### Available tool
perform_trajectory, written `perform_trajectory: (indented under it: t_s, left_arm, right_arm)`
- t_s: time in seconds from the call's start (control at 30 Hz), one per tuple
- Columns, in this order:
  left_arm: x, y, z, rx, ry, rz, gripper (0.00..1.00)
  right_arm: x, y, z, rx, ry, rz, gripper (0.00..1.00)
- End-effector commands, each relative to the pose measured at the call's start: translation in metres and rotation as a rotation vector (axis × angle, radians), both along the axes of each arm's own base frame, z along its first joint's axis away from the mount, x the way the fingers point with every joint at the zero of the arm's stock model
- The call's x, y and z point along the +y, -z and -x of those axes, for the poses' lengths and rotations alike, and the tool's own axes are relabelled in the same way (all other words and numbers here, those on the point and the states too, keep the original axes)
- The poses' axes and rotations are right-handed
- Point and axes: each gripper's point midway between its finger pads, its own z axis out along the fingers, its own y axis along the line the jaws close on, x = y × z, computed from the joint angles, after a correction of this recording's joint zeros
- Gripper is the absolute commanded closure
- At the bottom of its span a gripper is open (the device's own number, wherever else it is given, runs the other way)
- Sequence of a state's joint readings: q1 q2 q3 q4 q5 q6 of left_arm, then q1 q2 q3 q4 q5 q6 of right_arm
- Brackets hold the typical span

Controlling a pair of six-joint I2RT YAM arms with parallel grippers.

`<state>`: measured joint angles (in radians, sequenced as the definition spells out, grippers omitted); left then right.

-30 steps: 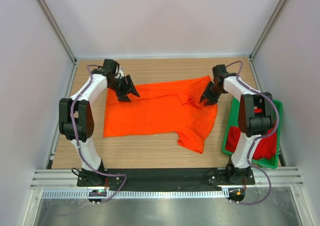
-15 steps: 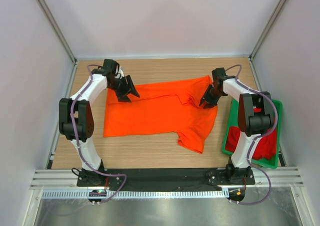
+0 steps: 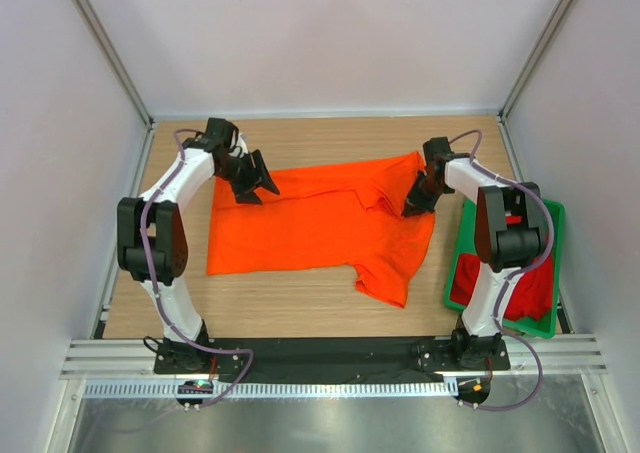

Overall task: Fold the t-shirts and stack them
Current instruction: Fold the tshirt

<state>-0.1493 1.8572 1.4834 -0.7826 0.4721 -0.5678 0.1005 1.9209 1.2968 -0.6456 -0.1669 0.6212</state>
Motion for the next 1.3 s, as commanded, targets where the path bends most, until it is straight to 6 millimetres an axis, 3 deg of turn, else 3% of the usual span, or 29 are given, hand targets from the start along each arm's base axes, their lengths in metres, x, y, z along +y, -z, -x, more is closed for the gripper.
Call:
perform_trajectory:
  t_s: [0.0, 0.17, 0.37, 0.5, 0.67, 0.77, 0.97, 1.0, 1.03, 1.27]
  left_arm:
    - [-0.003, -0.021, 0.000, -0.059, 0.019, 0.027, 0.41]
    - [-0.003, -0.024, -0.002, -0.067, 0.015, 0.029, 0.41]
    - [-0.004, -0.023, -0.002, -0.062, 0.017, 0.031, 0.41]
    - [-0.004, -0.024, 0.000, -0.057, 0.020, 0.029, 0.41]
    - [0.000, -0.024, 0.003, -0.059, 0.021, 0.007, 0.41]
    - [0.000, -0.023, 0.004, -0.055, 0.022, 0.004, 0.41]
    - [-0.001, -0.023, 0.002, -0.060, 0.021, 0.010, 0.41]
    - [-0.001, -0.023, 0.002, -0.060, 0.020, 0.011, 0.41]
    - [-0.001, -0.024, 0.003, -0.060, 0.020, 0.014, 0.41]
    - [0.000, -0.027, 0.006, -0.069, 0.017, 0.012, 0.41]
  right_arm:
    - [-0.007, -0.031, -0.003, -0.084, -0.038, 0.042, 0.94]
    - [-0.025, -0.029, 0.008, -0.070, -0.050, 0.140, 0.94]
    - [-0.031, -0.027, 0.010, -0.075, -0.072, 0.171, 0.92]
    - [-0.034, -0.018, 0.010, -0.032, -0.109, 0.195, 0.80]
    - [-0.044, -0.044, -0.009, -0.102, -0.139, 0.263, 0.76]
    - [-0.031, -0.053, -0.017, -0.144, -0.186, 0.245, 0.76]
    - [0.041, -0.059, -0.037, -0.189, -0.337, 0.176, 0.77]
    - [0.050, -0.052, -0.039, -0.174, -0.357, 0.172, 0.77]
    - [0.066, -0.059, -0.044, -0.198, -0.380, 0.148, 0.78]
    - [0.107, -0.037, -0.047, -0.157, -0.479, 0.047, 0.78]
